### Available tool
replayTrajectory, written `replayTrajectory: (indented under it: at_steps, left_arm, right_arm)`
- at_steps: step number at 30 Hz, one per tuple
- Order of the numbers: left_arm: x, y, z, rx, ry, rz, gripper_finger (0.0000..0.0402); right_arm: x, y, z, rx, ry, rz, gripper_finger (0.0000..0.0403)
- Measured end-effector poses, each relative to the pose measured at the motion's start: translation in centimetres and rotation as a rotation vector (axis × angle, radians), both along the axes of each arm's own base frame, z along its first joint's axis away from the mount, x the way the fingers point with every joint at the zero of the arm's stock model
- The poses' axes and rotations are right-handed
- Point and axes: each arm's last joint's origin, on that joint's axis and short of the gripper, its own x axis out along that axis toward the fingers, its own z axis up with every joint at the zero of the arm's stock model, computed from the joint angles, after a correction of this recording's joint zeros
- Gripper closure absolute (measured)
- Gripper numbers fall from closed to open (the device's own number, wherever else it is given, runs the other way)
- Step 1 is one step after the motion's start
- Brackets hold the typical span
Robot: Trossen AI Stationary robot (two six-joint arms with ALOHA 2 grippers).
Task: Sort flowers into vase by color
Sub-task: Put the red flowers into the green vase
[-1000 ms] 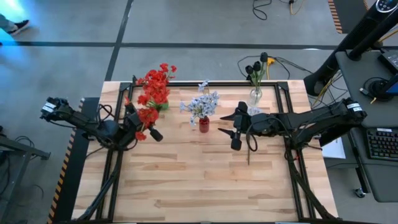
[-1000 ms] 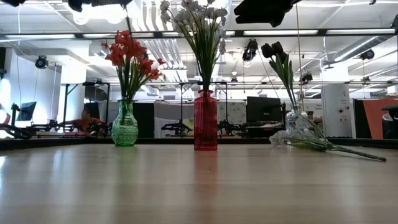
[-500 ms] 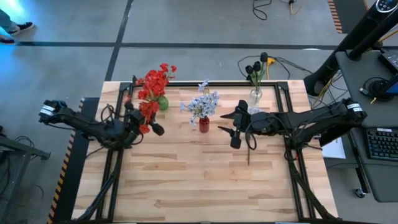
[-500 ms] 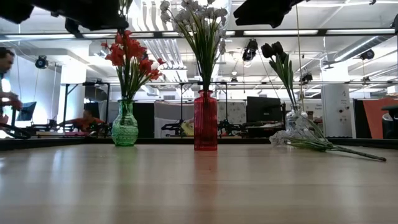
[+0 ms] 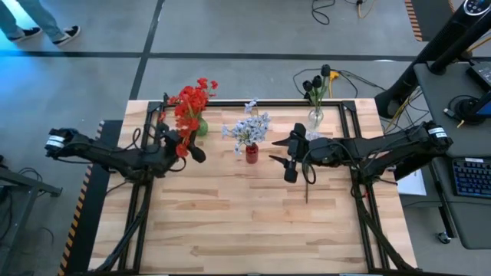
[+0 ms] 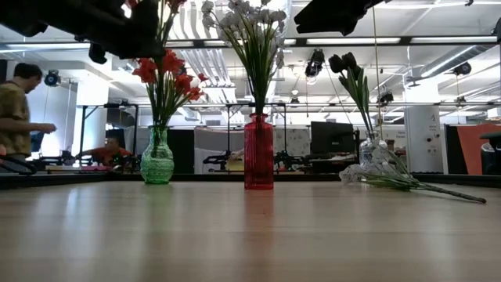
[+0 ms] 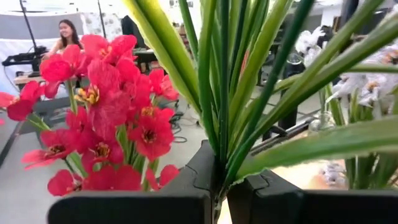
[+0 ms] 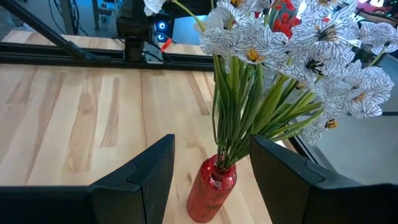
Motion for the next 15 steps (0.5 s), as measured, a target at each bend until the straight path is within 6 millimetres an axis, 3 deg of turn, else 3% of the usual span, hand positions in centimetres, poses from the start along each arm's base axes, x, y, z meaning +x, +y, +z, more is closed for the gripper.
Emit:
replayTrajectory:
  at_steps: [6, 15]
  left_arm:
    - [0.0, 1.0, 0.9, 0.022, 0.014, 0.057, 0.0401]
    - [-0.1, 3.0, 0.6, 0.06, 0.093, 0.151, 0.0401]
  right_arm:
    - [0.0, 0.0, 0.0, -0.002, 0.001, 0.0, 0.0202]
    - [0.0, 0.0, 0.0, -0.004, 0.002, 0.001, 0.0202]
